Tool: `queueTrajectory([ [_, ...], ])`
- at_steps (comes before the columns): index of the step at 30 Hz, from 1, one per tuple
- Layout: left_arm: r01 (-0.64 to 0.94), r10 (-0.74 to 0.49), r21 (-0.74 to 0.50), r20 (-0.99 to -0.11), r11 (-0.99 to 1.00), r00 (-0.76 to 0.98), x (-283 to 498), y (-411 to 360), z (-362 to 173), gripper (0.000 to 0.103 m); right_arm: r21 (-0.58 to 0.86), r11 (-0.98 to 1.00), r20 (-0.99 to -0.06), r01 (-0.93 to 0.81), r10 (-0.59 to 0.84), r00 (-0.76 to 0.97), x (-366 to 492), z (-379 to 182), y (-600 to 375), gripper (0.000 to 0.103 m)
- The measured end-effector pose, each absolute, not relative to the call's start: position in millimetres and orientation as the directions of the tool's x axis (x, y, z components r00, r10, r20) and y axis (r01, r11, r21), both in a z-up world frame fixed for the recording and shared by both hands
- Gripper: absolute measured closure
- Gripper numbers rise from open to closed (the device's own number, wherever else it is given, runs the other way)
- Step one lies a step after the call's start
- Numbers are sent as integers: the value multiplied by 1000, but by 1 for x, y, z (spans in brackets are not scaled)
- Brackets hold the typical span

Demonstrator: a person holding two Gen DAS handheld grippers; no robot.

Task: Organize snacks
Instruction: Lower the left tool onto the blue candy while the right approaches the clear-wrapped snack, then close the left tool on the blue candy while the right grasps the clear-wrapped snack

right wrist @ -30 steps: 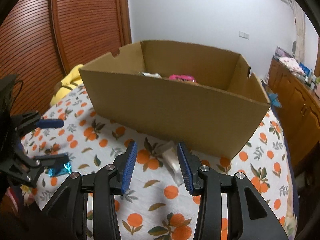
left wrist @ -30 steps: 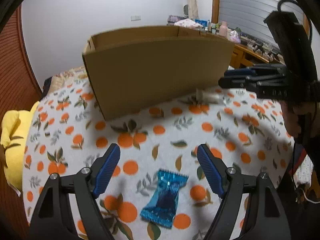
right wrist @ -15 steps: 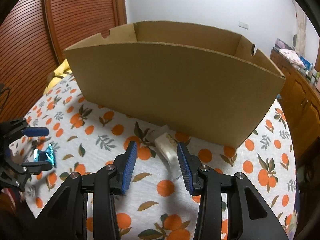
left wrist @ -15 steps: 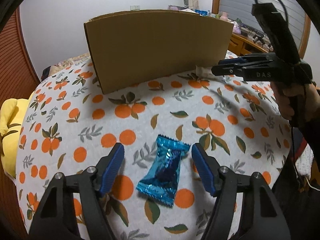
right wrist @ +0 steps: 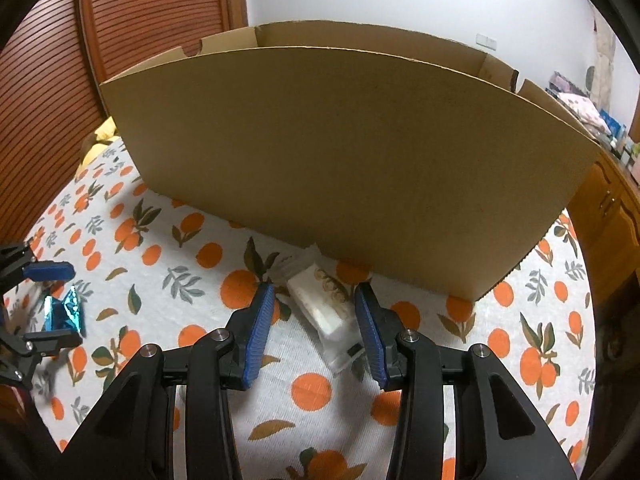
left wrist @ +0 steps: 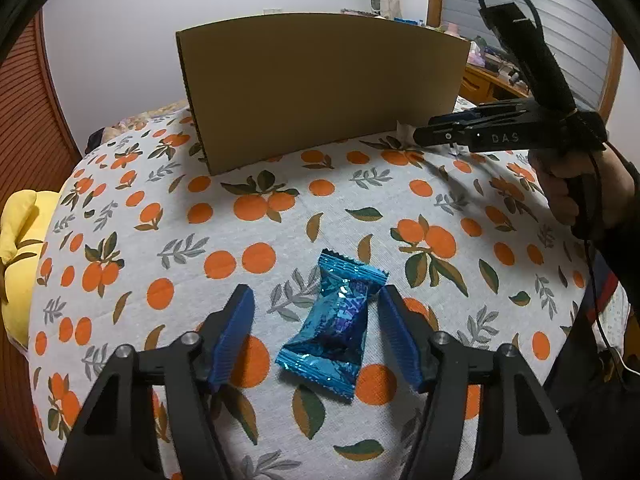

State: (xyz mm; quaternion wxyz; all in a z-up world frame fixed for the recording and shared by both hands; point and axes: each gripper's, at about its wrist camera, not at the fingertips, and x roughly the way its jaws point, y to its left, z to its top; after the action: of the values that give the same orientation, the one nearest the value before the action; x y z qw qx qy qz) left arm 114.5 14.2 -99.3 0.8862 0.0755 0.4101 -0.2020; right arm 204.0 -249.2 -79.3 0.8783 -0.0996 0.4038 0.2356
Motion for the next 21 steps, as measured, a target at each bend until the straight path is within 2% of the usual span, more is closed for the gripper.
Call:
queueTrajectory([
  [8, 406, -295, -33, -742, 913, 602, 113, 16, -99, 68, -15, 863, -777, -504, 308, 549, 210, -88, -242, 61],
  [10, 403, -292, -31, -739, 915, 607, 113, 16, -99, 73, -13, 862, -776, -506, 311, 549, 210, -89, -243, 64],
  [12, 399, -294, -36, -739, 916, 607, 113, 17, -99, 75, -12, 864, -773, -503, 312, 553, 209, -89, -245, 71],
  [17, 388, -296, -48, -732, 921, 613, 114, 18, -99, 77, -8, 862, -768, -506, 320, 556, 205, -89, -250, 80],
  [21, 383, -299, -51, -724, 922, 622, 114, 19, -96, 78, 18, 863, -762, -504, 339, 552, 200, -88, -253, 82],
])
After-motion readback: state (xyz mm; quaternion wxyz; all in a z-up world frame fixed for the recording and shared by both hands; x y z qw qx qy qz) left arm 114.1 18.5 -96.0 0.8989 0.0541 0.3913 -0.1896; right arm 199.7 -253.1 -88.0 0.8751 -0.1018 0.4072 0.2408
